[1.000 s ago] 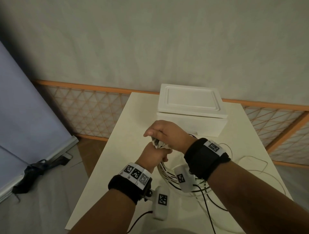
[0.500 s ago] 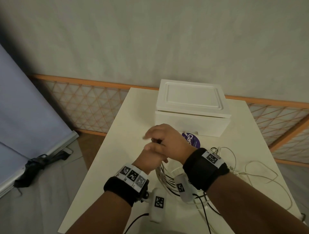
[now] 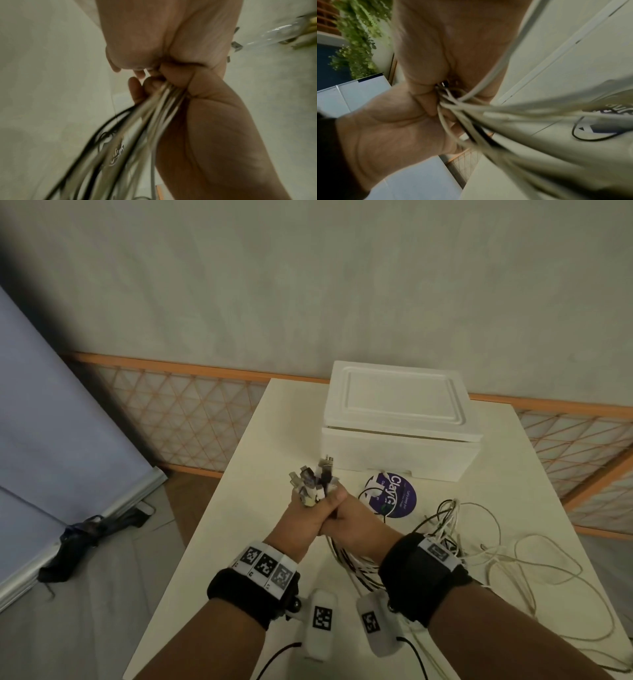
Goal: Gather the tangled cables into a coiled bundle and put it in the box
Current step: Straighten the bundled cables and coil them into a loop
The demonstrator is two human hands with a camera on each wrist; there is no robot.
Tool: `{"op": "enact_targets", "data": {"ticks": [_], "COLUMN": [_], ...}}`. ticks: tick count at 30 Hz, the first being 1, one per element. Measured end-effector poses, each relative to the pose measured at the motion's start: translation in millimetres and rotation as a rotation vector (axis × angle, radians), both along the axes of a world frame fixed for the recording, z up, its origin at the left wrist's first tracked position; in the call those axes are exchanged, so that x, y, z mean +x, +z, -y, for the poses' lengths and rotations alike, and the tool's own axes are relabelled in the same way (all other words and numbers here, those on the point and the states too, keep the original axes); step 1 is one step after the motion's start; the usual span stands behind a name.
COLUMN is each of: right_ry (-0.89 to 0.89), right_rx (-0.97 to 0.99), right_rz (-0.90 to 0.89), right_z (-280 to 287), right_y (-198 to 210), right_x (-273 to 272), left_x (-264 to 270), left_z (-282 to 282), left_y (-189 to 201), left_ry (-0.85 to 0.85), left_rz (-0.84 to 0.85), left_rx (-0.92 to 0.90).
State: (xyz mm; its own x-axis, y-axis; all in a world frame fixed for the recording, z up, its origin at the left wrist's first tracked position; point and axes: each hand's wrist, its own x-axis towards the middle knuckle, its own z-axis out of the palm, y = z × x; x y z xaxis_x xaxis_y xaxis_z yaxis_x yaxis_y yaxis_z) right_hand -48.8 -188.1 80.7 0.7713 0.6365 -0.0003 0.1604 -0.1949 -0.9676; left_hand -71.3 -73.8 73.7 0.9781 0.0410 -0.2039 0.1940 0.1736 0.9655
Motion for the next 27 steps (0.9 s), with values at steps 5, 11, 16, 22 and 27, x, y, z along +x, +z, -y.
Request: {"op": "enact_targets", "data": {"ticks": [5,11,16,22,27], "right_ry": [-0.072,0.053,-0.020,-0.052,-0.028], "right_rx": [-0.169,-0.587,-0.508,-0.326,-0.359], "right_rz": [0.052,0.402,0.323,0.201,0.270], "right_z": [4.7,-5.0,-9.5,-9.5,-11.3], "right_y": [4.3,0.2,13.5,19.4,14.5], "right_x": [-5.9,-21.0,-21.3,-21.6,-17.3], "left_x": [-3.3,-2.9,-9.8,-8.3,-9.2], "left_z": [-20.0,-32.9,-15.5,-16.4,-24.0], "left_y": [9.9,25.0,26.0,25.1,12.8], "left_ry": [-0.039,0.012,0.009,-0.093,-0.171], "left_rz": [0.091,0.142,0.240,0.272,0.379], "left_rx": [-0.115,-0.213,0.127,0.090,0.272]}}
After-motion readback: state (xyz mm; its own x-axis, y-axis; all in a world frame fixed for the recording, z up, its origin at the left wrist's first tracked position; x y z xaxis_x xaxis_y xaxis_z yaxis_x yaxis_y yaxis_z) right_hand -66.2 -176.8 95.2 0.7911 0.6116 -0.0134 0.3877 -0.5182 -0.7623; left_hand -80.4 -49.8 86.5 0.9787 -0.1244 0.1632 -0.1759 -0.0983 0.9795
